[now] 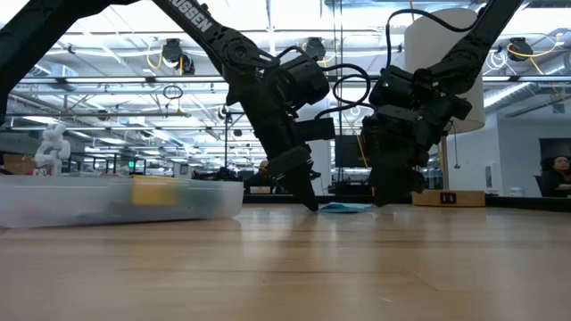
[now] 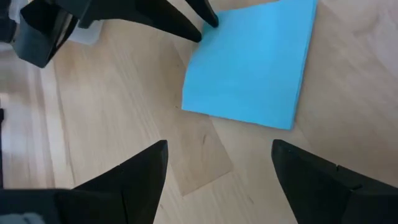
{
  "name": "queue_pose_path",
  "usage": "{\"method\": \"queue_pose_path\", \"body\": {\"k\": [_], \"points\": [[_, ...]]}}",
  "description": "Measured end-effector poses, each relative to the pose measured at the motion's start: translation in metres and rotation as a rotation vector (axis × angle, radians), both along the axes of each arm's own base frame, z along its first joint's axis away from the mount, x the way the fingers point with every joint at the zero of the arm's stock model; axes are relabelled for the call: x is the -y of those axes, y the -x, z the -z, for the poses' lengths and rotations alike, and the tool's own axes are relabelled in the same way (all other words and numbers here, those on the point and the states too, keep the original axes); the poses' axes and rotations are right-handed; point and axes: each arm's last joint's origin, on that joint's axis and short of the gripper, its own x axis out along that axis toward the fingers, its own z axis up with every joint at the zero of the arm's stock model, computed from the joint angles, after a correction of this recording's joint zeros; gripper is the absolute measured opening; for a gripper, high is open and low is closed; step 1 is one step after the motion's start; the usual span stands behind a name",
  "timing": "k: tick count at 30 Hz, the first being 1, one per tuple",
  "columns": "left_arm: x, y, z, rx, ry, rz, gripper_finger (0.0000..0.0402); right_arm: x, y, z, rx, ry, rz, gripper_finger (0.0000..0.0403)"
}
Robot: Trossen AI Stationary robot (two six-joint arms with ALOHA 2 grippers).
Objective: Pack school essentials
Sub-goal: Put the blue sticky notes into the supply box
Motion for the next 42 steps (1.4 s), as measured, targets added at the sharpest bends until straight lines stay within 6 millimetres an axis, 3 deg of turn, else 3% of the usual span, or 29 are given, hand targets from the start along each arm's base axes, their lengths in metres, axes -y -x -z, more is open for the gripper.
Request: {"method": "queue_pose_path", "body": {"k": [7,13,23,35,42], "points": [[0.000,0.000,0.000,0.000,0.000,0.000,0.0069,0.000,0.000,0.000,-0.010,-0.011,0.026,0.0278],[0.000,0.000,0.001,-0.001,0.001,0.000,0.0069,0.003,0.002,0.002,-0.092,-0.023,0.203,0.0278],[0.000,0.000,0.001,0.001,0.015,0.003,0.0069,-0.004,-0.006,0.006,-0.109,-0.007,0.274,0.0278],[0.000,0.000,0.001,0.001,0.026,0.005,0.0069,-0.003,-0.012,0.007,-0.036,-0.055,0.231,0.0264],[0.000,0.000,0.001,-0.003,0.026,0.007,0.0069,-0.006,-0.013,0.007,0.007,-0.072,0.103,0.0256]]}}
